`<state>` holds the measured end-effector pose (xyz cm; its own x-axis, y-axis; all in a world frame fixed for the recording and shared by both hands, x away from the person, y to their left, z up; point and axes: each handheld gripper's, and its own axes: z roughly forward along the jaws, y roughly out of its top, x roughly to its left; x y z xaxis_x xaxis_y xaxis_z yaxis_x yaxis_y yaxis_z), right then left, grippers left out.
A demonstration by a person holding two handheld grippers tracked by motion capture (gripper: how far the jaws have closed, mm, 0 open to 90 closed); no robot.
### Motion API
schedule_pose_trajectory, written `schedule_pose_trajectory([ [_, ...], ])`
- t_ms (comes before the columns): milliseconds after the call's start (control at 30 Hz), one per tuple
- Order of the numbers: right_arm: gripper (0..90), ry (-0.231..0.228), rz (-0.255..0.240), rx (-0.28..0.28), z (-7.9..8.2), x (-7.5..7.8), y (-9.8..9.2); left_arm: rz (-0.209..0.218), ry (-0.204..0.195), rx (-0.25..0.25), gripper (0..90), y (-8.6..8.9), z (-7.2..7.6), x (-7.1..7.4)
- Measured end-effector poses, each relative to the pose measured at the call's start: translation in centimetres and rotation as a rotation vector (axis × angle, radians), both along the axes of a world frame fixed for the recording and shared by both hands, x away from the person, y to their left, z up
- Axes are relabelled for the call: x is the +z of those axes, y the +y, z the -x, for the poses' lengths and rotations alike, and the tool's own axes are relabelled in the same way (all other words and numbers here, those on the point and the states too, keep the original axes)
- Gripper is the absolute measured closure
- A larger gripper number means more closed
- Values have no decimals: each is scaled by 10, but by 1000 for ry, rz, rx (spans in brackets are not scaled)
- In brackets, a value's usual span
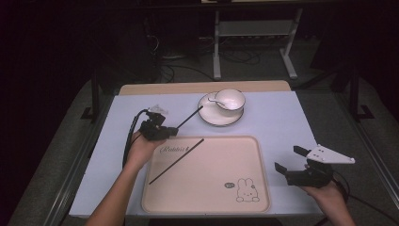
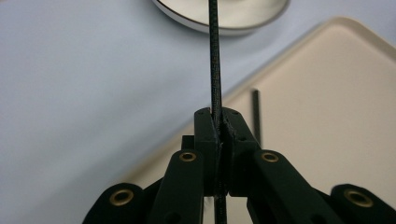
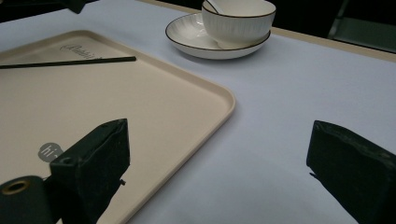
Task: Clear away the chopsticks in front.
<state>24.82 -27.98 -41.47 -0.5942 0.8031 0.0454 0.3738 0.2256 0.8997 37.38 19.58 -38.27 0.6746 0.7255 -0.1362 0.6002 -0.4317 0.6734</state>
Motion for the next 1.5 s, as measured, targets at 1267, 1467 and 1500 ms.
schedule_pose_trajectory([
  [1267,56,-17,18,10,1,2,4,-87,46,-49,822,-13,76,-47],
  [1467,56,-14,17,5,1,2,4,-33,30,-101,865,-25,60,-33],
  [1500,56,-13,18,4,1,2,4,-30,30,-115,890,-28,57,-31],
])
